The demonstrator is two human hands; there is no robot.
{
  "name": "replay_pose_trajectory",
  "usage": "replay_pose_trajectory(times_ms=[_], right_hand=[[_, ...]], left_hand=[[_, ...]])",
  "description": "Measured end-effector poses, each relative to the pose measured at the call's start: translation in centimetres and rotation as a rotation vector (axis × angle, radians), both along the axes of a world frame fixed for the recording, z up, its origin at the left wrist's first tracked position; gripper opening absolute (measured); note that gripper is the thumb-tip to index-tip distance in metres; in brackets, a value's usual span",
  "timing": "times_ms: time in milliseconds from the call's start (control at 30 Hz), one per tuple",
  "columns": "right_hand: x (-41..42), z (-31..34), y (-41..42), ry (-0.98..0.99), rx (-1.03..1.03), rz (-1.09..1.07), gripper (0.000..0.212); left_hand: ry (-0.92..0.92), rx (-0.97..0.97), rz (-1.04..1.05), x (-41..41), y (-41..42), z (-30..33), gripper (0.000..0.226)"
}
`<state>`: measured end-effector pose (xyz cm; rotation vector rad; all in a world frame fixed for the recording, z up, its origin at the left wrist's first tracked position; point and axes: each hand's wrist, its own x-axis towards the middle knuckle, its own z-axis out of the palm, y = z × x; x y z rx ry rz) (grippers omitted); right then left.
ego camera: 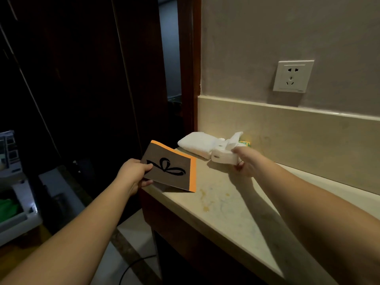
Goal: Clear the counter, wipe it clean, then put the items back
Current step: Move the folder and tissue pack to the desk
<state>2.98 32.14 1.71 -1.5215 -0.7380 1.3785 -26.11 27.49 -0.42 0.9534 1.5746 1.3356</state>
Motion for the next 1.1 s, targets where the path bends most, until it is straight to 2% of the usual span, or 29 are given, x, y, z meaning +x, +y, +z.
replay_pose_trajectory(times_ms=[167, 333, 567, 700, 1100], right_hand=[[0.7, 1.2, -2.2, 0.097, 0.077, -0.044, 0.029], [0.1, 2.7, -8.8, 0.128, 0.190, -0.055, 0.025], [-1.0, 3.2, -23.0, 0.207, 0.236, -0.075, 0.024], [-1.2, 2.0, -30.6, 0.227, 0.259, -0.140, 0.020], [2.1, -4.6, -50.8, 0.145, 0.334, -0.438, 0.037]], left_hand=[[-0.109, 0.098, 0.023, -0.2, -3.3, 1.1, 0.029], [-0.255, 0.150, -0.011, -0.7, -8.0, 1.7, 0.049], [-0.336, 0.148, -0.119, -1.7, -16.1, 1.1, 0.036], [-0.299, 0.154, -0.201, -1.5, -20.6, -0.1, 0.034], [-0.326, 0.041, -0.590, 6.7, -30.0, -2.3, 0.026]])
